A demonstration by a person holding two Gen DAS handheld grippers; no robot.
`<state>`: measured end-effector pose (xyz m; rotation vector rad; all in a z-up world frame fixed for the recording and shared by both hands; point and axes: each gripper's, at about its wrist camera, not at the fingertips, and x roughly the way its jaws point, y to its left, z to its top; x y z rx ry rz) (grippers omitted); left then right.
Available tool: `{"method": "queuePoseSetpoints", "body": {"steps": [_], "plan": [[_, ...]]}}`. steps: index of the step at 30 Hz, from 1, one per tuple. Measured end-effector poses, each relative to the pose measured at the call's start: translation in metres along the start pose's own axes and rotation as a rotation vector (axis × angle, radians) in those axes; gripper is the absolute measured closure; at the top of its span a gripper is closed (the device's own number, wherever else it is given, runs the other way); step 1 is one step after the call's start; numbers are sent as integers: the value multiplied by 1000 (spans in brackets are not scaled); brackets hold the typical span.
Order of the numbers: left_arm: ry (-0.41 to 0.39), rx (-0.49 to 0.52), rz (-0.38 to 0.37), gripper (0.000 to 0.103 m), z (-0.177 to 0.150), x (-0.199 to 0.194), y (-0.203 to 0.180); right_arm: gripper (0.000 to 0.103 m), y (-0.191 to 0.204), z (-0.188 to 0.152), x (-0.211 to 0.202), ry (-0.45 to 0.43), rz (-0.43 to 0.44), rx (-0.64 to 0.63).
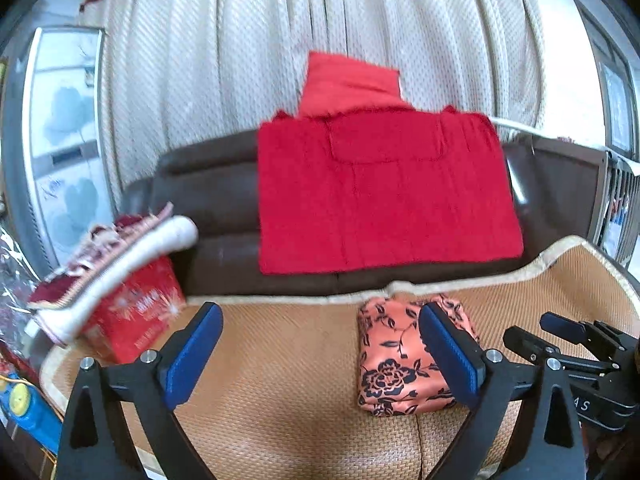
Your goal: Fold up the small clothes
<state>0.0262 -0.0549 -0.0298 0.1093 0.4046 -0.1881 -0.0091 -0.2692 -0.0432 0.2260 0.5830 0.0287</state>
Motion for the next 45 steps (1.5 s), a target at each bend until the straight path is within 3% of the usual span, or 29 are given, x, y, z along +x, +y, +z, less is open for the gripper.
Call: {"method": "queuePoseSetpoints", "body": {"steps": [11, 22, 45], "plan": [[-84, -42, 108, 0, 24, -67, 21, 33, 29, 19, -83, -34, -29, 2], [-147, -61, 130, 0, 23, -111, 30, 29, 51, 23, -158, -120, -70, -54], [-252, -22, 113, 0, 33, -168, 25, 29, 69, 23, -178, -105, -112, -67]]}}
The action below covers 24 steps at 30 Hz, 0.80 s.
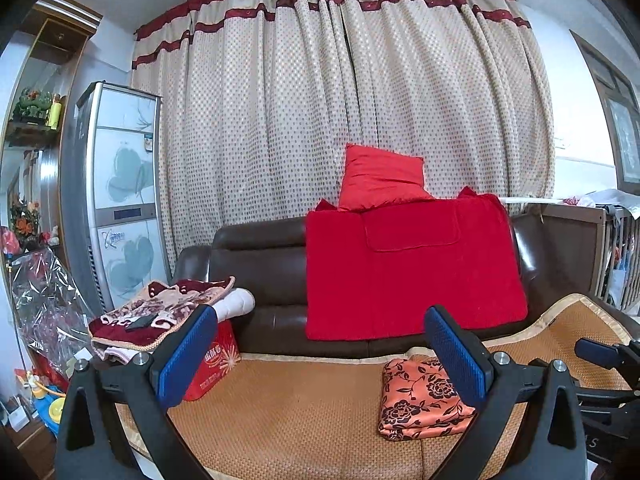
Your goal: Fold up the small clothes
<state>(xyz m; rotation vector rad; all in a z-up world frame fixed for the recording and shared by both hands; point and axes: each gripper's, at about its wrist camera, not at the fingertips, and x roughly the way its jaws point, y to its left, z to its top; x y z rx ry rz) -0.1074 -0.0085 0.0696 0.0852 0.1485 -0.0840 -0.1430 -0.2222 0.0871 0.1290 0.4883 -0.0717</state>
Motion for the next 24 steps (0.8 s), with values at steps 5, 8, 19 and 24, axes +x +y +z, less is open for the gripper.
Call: {"method": "queuePoseSetpoints", "body": {"steps": [5, 8, 19, 24], "plan": [[-10, 5, -2, 0, 2, -5, -1, 29, 2, 0, 0, 3, 10, 0], [-9, 6, -4, 0, 3, -6, -1, 29, 3, 0, 0, 7, 16, 0], [1, 7, 1, 0, 6, -7, 3, 29, 6, 0, 6, 26, 37, 1], [5, 10, -1, 0, 7, -6, 4, 29, 8, 1, 7, 28, 41, -4]]}}
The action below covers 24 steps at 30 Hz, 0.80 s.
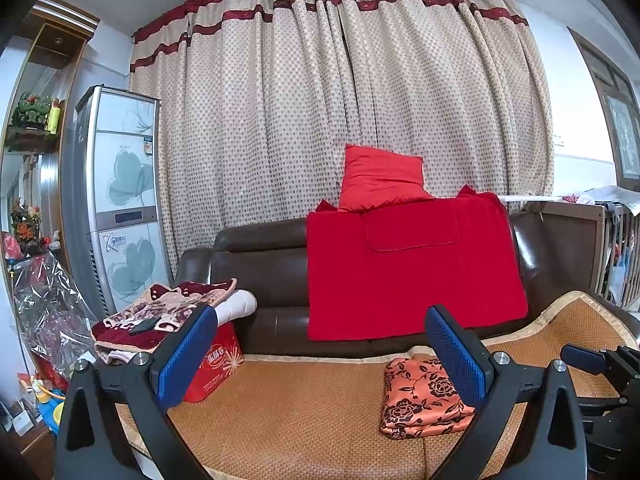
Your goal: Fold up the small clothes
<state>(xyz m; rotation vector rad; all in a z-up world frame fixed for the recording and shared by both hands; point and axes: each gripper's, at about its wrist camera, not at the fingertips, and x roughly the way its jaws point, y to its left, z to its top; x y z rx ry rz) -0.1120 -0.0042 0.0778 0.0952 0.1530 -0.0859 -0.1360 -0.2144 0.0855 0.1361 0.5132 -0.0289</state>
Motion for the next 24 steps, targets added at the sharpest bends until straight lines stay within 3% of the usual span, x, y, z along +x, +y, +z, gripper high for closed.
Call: {"method": "queuePoseSetpoints", "body": {"steps": [24], "plan": [[25, 12, -3, 0, -2, 21, 6, 29, 4, 1, 25, 38, 30, -16]]}}
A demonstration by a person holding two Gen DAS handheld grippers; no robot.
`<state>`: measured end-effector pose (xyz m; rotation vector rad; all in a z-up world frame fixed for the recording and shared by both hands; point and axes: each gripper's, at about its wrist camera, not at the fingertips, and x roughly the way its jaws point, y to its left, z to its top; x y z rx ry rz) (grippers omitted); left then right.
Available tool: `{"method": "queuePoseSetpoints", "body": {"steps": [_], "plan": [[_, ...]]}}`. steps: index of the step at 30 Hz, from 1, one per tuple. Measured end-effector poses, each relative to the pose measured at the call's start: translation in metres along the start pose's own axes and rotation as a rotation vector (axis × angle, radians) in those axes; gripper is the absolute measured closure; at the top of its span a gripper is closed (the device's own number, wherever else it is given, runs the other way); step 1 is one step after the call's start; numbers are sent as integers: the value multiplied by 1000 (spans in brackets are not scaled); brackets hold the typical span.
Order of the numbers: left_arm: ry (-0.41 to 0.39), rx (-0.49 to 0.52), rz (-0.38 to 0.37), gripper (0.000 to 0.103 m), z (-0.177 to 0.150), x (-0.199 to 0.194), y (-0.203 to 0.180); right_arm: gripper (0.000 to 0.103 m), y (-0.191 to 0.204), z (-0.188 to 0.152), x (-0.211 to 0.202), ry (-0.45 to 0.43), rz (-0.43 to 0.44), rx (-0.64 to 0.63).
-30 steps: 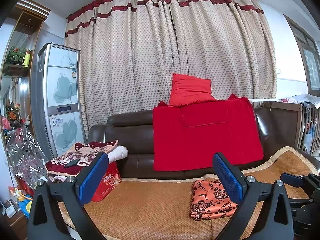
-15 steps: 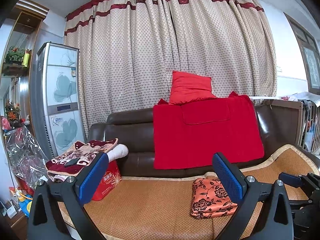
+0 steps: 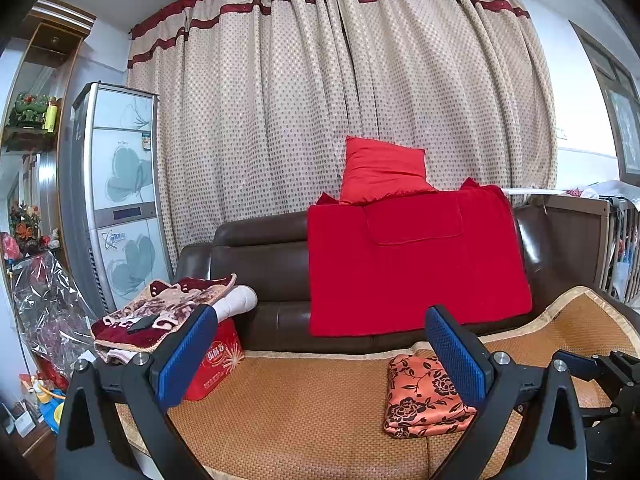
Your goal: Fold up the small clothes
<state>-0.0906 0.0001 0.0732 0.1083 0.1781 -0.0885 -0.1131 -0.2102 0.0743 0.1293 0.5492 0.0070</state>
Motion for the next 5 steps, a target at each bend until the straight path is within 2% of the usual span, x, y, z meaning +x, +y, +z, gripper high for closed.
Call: {"method": "queuePoseSetpoints", "body": {"steps": [5], "plan": [[9, -6, -25, 0, -3, 15, -2, 29, -3, 0, 12, 14, 5, 2]]}}
